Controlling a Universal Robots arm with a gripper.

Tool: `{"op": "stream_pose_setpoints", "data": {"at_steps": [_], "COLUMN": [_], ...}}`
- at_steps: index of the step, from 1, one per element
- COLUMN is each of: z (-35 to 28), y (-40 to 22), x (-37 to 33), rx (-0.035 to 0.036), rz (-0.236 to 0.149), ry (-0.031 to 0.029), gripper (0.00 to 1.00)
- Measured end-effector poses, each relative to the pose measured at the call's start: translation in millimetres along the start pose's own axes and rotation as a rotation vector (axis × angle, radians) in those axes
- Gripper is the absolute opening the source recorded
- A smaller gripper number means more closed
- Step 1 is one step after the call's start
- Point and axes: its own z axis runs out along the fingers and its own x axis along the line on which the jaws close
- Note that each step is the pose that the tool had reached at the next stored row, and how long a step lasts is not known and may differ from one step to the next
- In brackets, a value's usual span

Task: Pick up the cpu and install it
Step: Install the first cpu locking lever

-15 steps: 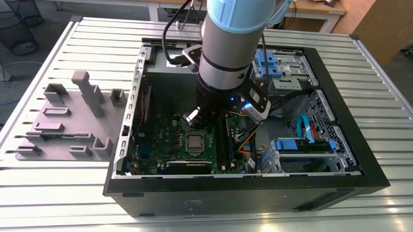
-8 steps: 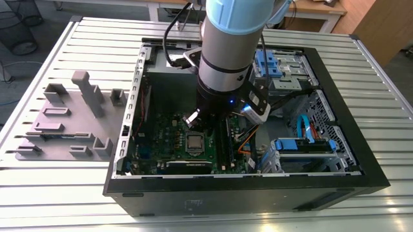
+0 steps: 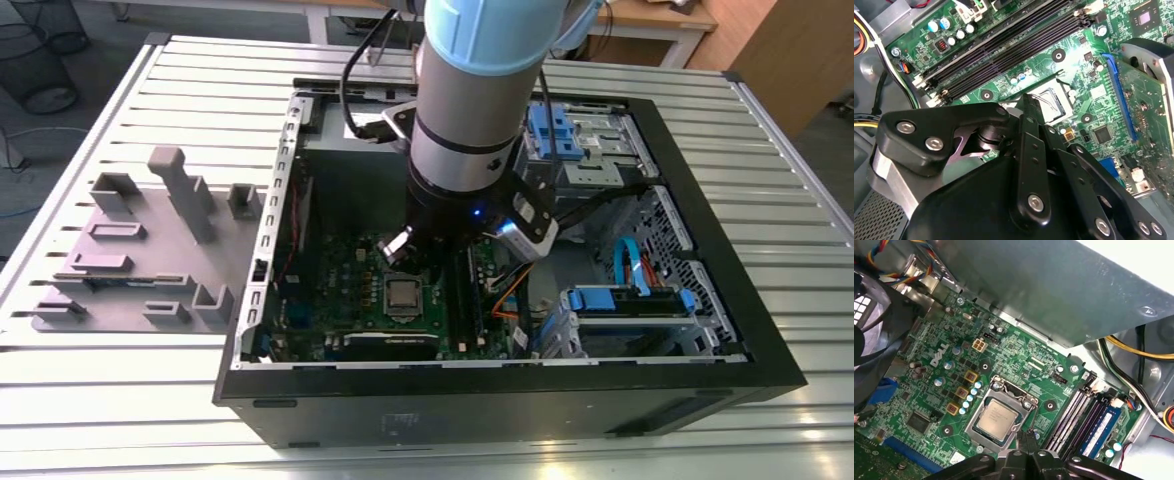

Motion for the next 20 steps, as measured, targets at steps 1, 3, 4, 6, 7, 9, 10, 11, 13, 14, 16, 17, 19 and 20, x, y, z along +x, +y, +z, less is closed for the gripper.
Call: {"op": "stream_pose_setpoints", "data": {"at_steps": [1, 3, 4, 6, 7, 9, 10, 11, 13, 14, 16, 17, 19, 20], "z": [0.1, 1.6, 2.4, 4.3, 5.2, 7.1, 8.1, 9.0, 10.8, 11.8, 13.4, 14.1, 15.6, 16.4], "y": [0.0, 0.0, 0.0, -0.1, -0.1, -0.2, -0.2, -0.2, -0.3, -0.3, -0.2, -0.2, -0.2, -0.2], "x": [0.0, -0.1, 0.0, -0.1, -0.1, -0.1, -0.1, -0.1, -0.3, -0.3, -0.1, 0.0, 0.2, 0.3], "rx": [0.0000, 0.0004, 0.0020, 0.0052, 0.0064, 0.0084, 0.0097, 0.0117, 0.0153, 0.0169, 0.0215, 0.0244, 0.0312, 0.0341], "rz": [0.000, 0.005, 0.012, 0.031, 0.040, 0.061, 0.071, 0.080, 0.095, 0.102, 0.111, 0.115, 0.125, 0.129], "ry": [0.0000, -0.0002, -0.0013, -0.0061, -0.0081, -0.0121, -0.0144, -0.0171, -0.0201, -0.0205, -0.0199, -0.0192, -0.0176, -0.0170], "gripper": [0.11, 0.11, 0.11, 0.11, 0.11, 0.11, 0.11, 0.11, 0.11, 0.11, 0.11, 0.11, 0.11, 0.11]}}
